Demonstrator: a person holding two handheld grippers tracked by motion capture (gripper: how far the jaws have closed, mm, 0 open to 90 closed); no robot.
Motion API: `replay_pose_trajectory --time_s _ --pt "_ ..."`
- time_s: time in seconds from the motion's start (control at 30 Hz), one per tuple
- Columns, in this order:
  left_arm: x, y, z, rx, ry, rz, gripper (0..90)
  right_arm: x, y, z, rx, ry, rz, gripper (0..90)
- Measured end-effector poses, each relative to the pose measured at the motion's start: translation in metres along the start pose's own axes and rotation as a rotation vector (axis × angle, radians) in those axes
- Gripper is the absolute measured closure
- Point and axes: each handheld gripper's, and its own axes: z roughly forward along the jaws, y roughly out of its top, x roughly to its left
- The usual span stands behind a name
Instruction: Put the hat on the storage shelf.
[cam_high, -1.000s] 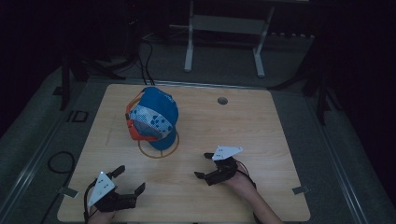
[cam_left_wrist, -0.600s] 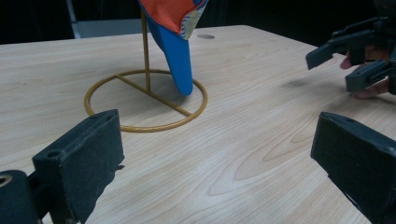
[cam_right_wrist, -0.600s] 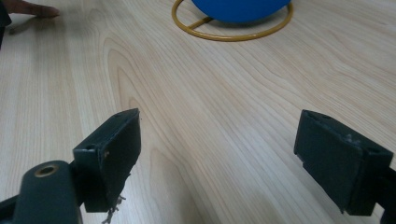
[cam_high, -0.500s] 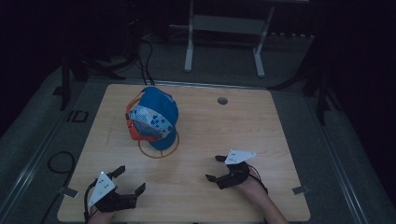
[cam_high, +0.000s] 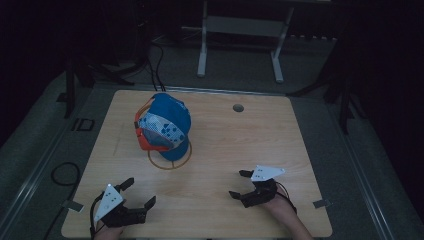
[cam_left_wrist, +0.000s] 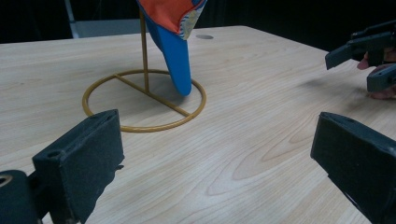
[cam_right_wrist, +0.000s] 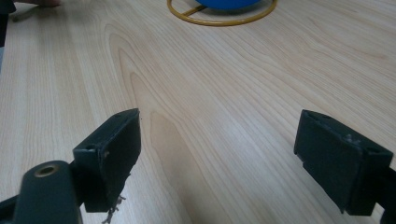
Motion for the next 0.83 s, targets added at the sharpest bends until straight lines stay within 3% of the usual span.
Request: replay_pose_trajectory --time_s 0.47,0.83 --pt "0.0 -0.001 0.0 0.003 -0.003 -0.001 2.7 -0.004 -0.015 -0.022 -0.018 -0.046 0.018 14.6" --pt "0.0 -0.001 -0.001 -0.004 -0.003 -0.012 2.7 -0.005 -0.017 -0.021 -0.015 -0.053 0.018 14.6"
